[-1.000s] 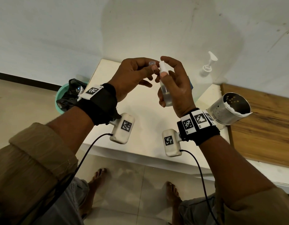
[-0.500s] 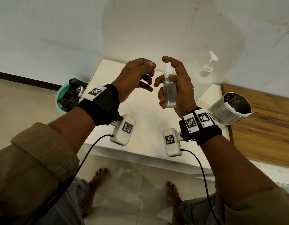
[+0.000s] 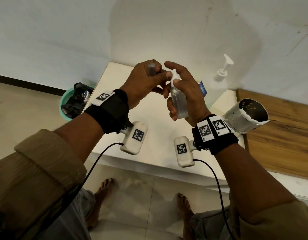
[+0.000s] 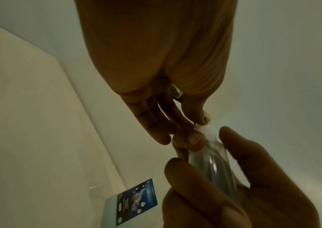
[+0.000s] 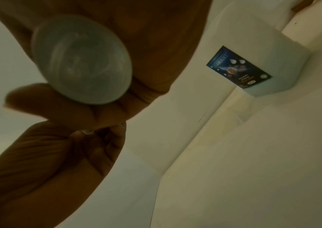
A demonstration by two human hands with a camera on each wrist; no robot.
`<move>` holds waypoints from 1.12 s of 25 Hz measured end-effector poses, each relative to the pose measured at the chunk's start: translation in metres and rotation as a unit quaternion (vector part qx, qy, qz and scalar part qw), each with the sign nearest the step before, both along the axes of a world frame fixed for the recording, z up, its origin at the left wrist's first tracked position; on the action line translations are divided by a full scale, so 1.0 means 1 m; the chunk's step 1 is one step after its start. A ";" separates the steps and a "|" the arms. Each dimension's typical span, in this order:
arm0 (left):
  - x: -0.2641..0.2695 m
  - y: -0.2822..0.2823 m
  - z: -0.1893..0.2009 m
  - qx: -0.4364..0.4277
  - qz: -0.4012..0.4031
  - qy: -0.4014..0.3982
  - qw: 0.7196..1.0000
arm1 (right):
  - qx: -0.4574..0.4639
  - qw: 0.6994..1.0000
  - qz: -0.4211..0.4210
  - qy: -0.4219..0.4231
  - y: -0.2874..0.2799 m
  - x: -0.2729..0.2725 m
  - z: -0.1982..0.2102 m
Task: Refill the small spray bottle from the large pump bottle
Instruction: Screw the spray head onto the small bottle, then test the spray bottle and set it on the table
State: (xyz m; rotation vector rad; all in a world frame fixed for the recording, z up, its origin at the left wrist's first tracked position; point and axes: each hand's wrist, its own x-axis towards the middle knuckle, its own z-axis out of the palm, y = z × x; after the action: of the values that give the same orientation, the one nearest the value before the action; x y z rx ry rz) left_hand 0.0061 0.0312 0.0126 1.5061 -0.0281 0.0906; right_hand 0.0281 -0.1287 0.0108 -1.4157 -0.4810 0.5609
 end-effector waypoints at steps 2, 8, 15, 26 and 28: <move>0.000 0.003 -0.002 -0.035 0.007 0.005 0.999 | -0.020 1.000 -0.005 -0.017 0.000 0.000 0.001; 0.001 0.006 -0.002 -0.054 0.049 0.026 0.997 | -0.133 0.984 -0.049 -0.104 -0.004 0.001 -0.007; 0.000 0.006 -0.020 0.390 0.130 0.044 0.910 | -0.228 0.948 -0.093 -0.203 -0.006 0.004 -0.019; -0.006 0.016 -0.083 0.599 -0.070 0.221 0.767 | -0.168 0.975 -0.048 -0.135 -0.008 0.003 -0.023; -0.008 0.015 -0.090 0.607 -0.071 0.217 0.761 | -0.154 0.978 -0.052 -0.133 -0.008 0.002 -0.021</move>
State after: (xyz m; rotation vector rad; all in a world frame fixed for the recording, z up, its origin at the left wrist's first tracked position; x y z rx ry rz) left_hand -0.0015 0.0466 -0.0773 2.7963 0.2149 -0.5080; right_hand 0.0298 -0.1370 -0.0107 -1.8150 -0.5450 0.3716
